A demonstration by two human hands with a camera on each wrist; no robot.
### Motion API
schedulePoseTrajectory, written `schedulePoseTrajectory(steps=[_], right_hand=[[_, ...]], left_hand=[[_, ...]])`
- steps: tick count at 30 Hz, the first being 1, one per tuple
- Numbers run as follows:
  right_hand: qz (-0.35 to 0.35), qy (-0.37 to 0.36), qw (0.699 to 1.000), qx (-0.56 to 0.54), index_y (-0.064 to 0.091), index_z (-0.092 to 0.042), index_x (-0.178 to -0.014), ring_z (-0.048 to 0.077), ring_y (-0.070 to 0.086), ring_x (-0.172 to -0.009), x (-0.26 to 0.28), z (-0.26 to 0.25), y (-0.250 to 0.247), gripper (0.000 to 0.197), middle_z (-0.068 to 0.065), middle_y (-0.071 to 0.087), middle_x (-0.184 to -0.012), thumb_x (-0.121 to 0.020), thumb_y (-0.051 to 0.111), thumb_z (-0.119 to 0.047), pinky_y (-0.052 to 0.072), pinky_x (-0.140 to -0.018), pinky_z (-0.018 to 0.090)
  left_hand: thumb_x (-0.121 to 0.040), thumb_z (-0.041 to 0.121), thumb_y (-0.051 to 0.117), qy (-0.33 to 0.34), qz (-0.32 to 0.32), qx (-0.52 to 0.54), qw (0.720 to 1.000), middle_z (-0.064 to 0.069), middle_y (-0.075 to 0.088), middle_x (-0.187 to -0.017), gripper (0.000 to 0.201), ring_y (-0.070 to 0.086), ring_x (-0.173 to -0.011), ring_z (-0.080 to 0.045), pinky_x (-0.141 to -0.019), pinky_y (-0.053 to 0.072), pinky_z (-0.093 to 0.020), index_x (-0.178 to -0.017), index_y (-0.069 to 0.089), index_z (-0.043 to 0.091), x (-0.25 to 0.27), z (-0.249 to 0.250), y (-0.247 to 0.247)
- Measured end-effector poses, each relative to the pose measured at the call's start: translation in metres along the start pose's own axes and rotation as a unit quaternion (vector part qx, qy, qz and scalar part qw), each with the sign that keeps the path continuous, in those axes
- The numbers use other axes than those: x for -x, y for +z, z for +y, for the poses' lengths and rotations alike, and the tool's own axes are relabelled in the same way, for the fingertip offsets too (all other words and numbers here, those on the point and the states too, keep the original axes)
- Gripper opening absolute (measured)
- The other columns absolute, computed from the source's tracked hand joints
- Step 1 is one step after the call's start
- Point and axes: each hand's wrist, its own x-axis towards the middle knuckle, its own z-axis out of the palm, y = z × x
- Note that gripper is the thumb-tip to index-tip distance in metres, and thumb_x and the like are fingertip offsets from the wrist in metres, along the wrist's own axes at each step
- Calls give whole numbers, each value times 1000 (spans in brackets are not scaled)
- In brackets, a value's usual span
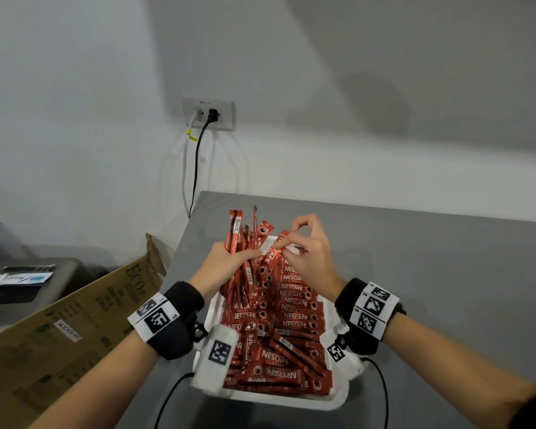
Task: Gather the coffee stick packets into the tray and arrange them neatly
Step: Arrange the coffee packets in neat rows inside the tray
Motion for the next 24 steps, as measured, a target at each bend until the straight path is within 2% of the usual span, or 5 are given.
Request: schedulePoseTrajectory(steps=[7,15,20,22,24], right_hand=[[-35,25,997,-68,74,-7,-86,-6,51,-75,-2,-15,-1,30,-15,50,-88,-76,58,16,41,-63,7],[-53,153,971,-175,41,-16,-139,6,48,-50,11,-34,1,54,0,62,-84,-90,57,-1,43,-55,11],[-31,232,960,-157,67,-18,-101,0,57,-60,6,-29,6,13,-14,65,-77,-88,66,-20,43,-61,16],[-57,241,951,-183,71,-11,-97,-3,56,-55,6,-25,4,13,-21,64,-67,-87,67,-19,40,-58,8],[-89,226,953,-180,71,-10,-100,-5,59,-58,4,-22,2,17,-16,69,-80,-84,70,-14,44,-61,8]], left_hand=[[-82,6,67,24,-49,19,998,-7,70,-91,30,70,-77,-13,-63,52,-17,-110,59,5,4,3,16],[-84,9,62,29,81,32,996,-14,66,-81,22,65,-72,-22,-69,53,-31,-98,61,-8,-2,-1,22],[-82,12,64,42,87,45,994,-20,60,-86,31,58,-78,-29,-76,51,-42,-98,57,-13,-5,-2,28],[-82,13,65,49,112,40,992,-26,64,-90,29,61,-80,-31,-80,53,-44,-98,60,-10,-7,-4,28],[-82,13,65,47,129,30,990,-23,67,-94,22,66,-84,-30,-80,54,-41,-96,64,-4,-10,-6,28]])
